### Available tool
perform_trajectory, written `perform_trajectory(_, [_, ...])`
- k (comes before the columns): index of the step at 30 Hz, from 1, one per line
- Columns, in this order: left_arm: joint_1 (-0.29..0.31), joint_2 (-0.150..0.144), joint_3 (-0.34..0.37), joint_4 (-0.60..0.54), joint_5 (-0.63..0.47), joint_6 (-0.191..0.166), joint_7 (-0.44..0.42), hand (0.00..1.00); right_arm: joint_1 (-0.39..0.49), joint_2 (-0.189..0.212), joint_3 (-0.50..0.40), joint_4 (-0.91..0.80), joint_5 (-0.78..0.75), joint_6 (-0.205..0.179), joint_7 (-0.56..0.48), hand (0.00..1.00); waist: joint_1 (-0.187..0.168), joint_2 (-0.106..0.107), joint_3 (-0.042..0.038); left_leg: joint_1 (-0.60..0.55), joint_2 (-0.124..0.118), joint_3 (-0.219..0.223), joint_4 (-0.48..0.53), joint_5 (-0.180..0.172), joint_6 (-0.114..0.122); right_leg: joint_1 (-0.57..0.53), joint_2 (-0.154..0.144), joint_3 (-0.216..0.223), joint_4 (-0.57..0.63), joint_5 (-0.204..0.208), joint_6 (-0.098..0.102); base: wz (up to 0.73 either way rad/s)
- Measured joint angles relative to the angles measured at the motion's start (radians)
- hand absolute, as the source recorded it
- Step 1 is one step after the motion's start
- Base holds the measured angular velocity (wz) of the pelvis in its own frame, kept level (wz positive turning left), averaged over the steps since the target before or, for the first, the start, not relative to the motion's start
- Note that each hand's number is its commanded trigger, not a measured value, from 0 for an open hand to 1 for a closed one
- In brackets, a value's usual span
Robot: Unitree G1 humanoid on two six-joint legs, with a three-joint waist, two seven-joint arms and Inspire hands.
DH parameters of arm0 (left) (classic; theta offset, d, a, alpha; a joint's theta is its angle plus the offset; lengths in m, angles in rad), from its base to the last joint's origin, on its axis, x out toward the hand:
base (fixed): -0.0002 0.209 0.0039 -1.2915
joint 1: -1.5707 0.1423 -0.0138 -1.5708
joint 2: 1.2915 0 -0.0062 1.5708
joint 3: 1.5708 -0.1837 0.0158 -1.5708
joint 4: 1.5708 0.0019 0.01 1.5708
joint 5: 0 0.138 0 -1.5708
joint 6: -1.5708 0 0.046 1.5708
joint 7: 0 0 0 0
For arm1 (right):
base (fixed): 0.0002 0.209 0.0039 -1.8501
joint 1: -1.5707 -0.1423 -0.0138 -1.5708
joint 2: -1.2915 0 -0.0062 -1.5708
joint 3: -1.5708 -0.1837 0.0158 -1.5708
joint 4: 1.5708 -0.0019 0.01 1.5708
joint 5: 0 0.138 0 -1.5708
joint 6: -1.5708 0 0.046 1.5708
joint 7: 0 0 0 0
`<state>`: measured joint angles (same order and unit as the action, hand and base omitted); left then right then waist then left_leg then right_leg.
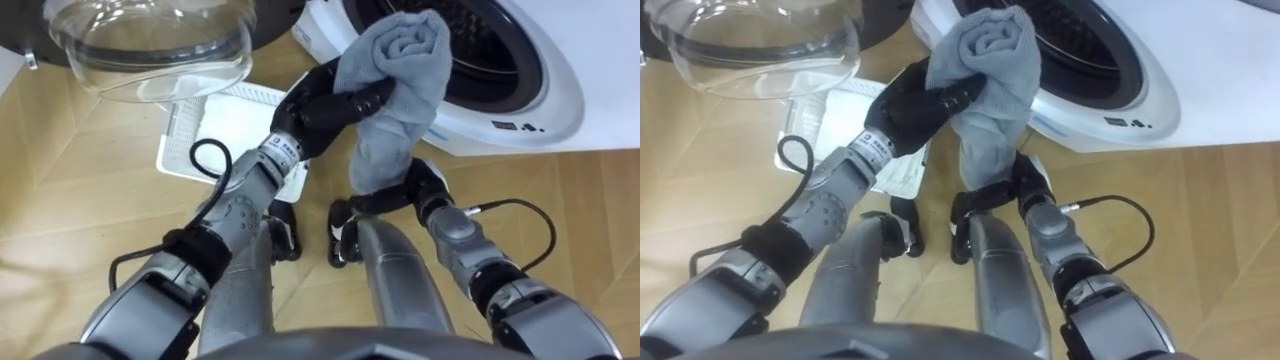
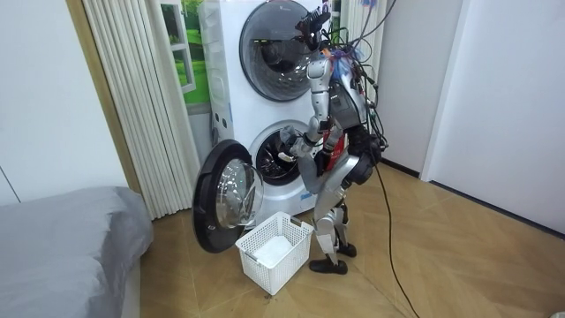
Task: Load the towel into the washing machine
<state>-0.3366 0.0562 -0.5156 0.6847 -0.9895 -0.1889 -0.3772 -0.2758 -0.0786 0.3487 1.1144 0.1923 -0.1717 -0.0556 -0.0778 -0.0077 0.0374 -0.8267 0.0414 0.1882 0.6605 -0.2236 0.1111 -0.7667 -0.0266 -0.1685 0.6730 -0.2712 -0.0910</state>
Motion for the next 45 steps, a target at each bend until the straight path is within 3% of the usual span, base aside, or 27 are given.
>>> perform_trajectory(8, [0.015,-0.018,-0.002,0.000,-0.120,0.054,0.000,1.00,-0.001,0.011,-0.001,-0.004,-0.002,0.034,-0.036,1.00,0.001,0.000,0.0004,0.001,-0.001,0.000,-0.004,0.000,0.000,-0.001,-0.001,0.000,0.000,-0.001,0.000,0.00])
perform_trajectory(15, [0.051,-0.026,-0.003,0.000,-0.121,0.058,-0.025,1.00,0.018,0.008,-0.021,-0.023,-0.011,0.062,-0.039,1.00,0.000,0.000,0.0005,0.000,-0.002,0.001,-0.011,0.001,-0.001,-0.004,-0.001,0.000,-0.005,-0.001,-0.001,0.00])
perform_trajectory(16, [0.057,-0.026,-0.004,0.000,-0.123,0.058,-0.030,0.71,0.020,0.007,-0.021,-0.026,-0.016,0.064,-0.039,1.00,0.000,0.000,0.0004,0.000,-0.002,0.001,-0.011,0.001,-0.001,-0.004,0.000,0.000,-0.007,-0.001,-0.001,0.00])
perform_trajectory(18, [0.064,-0.025,-0.007,0.000,-0.135,0.057,-0.032,0.00,0.023,0.006,-0.022,-0.027,-0.032,0.065,-0.041,1.00,0.000,0.000,0.0004,0.001,-0.002,0.001,-0.015,0.001,-0.001,-0.002,0.000,0.000,-0.011,-0.001,-0.001,0.00])
perform_trajectory(28, [0.085,-0.003,-0.004,0.001,-0.141,0.053,-0.053,0.00,0.042,0.008,-0.022,-0.038,-0.064,0.064,-0.060,1.00,0.012,0.002,0.0011,0.015,-0.003,0.001,-0.021,0.000,-0.002,0.013,0.001,-0.002,-0.020,-0.001,-0.001,0.00])
perform_trajectory(33, [0.116,0.004,0.033,0.000,-0.133,0.053,-0.034,0.00,0.081,-0.004,-0.047,-0.075,-0.032,0.063,-0.064,1.00,0.062,0.007,0.0006,0.014,-0.001,0.000,-0.021,0.000,-0.004,0.012,0.002,-0.003,-0.020,-0.001,-0.001,0.00])
perform_trajectory(41, [0.140,0.009,0.102,-0.090,-0.032,0.024,0.048,0.00,0.075,-0.010,-0.059,-0.044,0.006,0.060,-0.062,1.00,0.106,0.009,0.0007,0.015,-0.002,0.001,-0.022,0.000,-0.004,0.011,0.001,-0.001,-0.017,-0.001,-0.001,0.00])
perform_trajectory(45, [0.140,0.003,0.123,-0.096,0.098,0.024,0.091,0.00,0.038,-0.013,-0.060,0.015,0.016,0.063,-0.048,1.00,0.111,0.009,0.0009,0.015,-0.004,-0.004,-0.022,0.002,-0.006,0.015,-0.001,-0.010,-0.018,-0.002,-0.001,0.04])
